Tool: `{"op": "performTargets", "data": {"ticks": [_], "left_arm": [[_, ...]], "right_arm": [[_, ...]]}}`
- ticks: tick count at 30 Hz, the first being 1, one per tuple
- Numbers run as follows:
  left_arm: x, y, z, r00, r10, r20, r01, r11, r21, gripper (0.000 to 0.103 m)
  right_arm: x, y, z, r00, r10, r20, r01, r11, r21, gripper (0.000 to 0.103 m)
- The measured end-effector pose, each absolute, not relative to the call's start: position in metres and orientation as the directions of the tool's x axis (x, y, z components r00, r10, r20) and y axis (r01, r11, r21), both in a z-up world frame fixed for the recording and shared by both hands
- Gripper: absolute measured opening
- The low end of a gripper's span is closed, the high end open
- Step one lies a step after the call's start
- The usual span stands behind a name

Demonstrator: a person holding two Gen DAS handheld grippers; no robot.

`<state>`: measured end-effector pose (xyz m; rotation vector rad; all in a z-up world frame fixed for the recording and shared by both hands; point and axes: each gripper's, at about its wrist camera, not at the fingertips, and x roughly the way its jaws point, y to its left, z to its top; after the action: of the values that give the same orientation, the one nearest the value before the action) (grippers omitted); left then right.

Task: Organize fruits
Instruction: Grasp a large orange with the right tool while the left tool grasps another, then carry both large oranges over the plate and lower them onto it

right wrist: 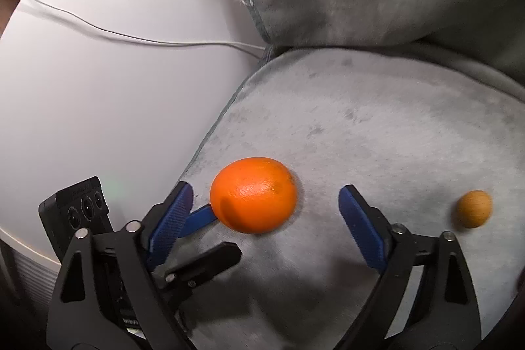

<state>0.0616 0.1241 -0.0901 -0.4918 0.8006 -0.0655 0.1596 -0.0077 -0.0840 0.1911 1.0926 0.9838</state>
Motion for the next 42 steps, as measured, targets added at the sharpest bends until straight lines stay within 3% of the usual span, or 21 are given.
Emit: {"op": "performTargets", "data": {"ticks": [9,11,15,17,42], "left_arm": [[0.074,0.128,-0.099,0.681,-0.261,-0.684,-0.134,0.874,-0.467,0.079],[0.076,0.128,-0.100,0.678,-0.264,-0.686,-0.135,0.873,-0.469,0.078],[0.078,0.128,-0.101,0.677,-0.270,-0.685,-0.128,0.873,-0.471,0.075],[0.079,0.127,-0.102,0.673,-0.272,-0.688,-0.124,0.875,-0.468,0.071],[0.078,0.073,-0.065,0.728,-0.226,-0.647,-0.042,0.927,-0.372,0.070]], "right_arm": [[0.164,0.010,-0.099,0.048,0.755,-0.654,-0.543,0.569,0.617,0.089],[0.164,0.012,-0.101,0.037,0.754,-0.655,-0.541,0.567,0.622,0.082],[0.164,0.015,-0.105,0.024,0.756,-0.654,-0.535,0.563,0.630,0.078],[0.165,0.015,-0.107,0.009,0.758,-0.652,-0.531,0.556,0.639,0.069],[0.140,-0.032,-0.064,0.134,0.770,-0.624,-0.583,0.570,0.579,0.068]]}}
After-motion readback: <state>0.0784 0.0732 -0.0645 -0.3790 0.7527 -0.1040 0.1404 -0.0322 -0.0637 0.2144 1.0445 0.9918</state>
